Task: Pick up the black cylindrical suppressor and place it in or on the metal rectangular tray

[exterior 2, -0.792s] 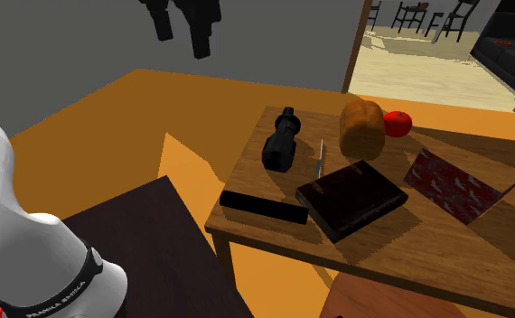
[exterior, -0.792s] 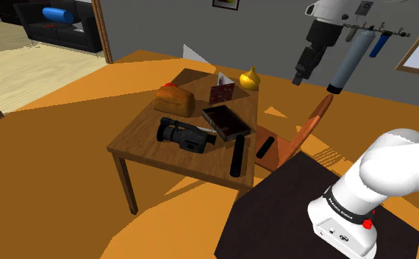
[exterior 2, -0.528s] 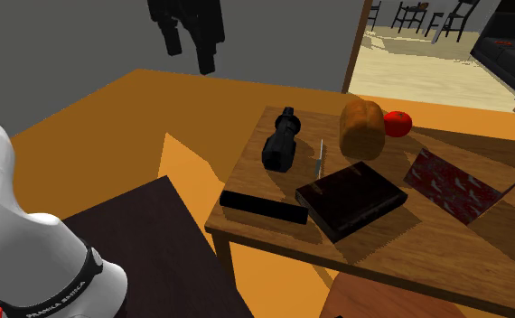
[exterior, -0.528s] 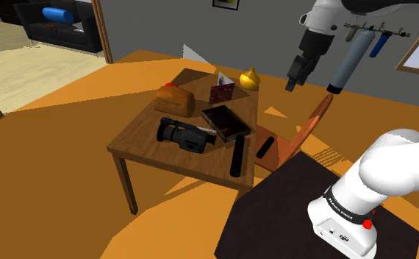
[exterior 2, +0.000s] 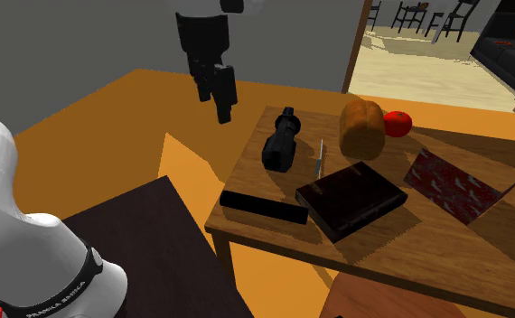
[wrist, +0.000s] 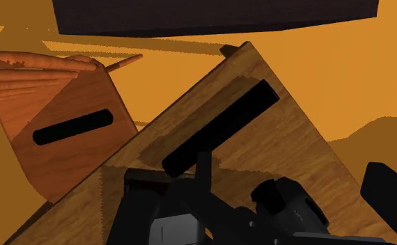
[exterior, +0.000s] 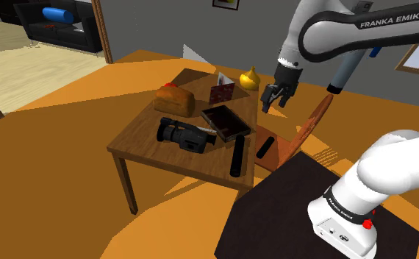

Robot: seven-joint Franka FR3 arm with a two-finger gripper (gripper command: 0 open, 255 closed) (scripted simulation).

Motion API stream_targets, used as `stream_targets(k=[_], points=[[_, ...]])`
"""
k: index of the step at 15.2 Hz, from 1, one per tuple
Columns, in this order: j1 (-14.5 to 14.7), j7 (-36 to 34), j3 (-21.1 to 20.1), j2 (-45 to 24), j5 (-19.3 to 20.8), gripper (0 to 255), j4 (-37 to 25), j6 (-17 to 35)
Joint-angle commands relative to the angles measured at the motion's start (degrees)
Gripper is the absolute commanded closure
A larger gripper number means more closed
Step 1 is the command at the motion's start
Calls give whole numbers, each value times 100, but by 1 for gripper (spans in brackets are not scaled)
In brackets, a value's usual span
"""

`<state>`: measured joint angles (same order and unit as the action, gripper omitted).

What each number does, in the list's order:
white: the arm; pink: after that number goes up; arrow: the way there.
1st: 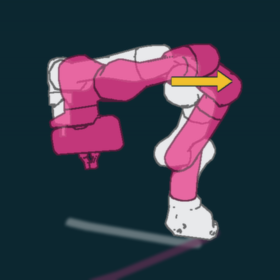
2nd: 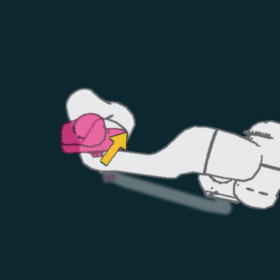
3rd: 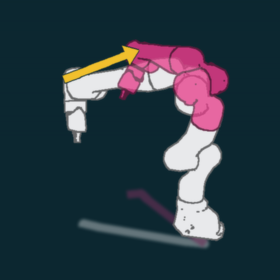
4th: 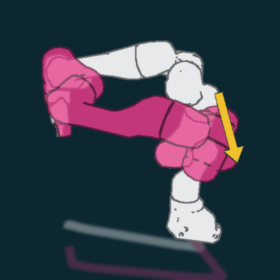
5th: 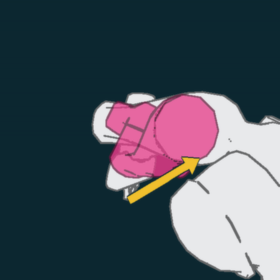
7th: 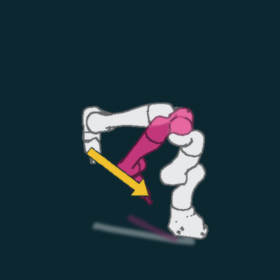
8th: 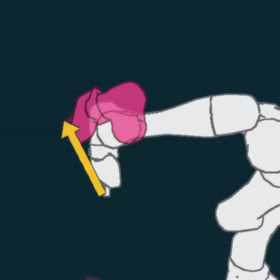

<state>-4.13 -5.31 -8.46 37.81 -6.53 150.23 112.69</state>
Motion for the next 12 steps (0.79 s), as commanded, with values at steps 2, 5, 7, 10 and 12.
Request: stream_targets(k=[2,5,7,10,12], points=[[-129,-488,-225,-481,-32,0,184,677],[-277,-986,-449,-1056,-13,0,311,1368],[-396,-1341,-596,-1489,45,0,348,1826],[-605,-1932,-804,-2200,233,0,335,2495],[-758,-2385,-922,-2708,456,0,281,2918]])
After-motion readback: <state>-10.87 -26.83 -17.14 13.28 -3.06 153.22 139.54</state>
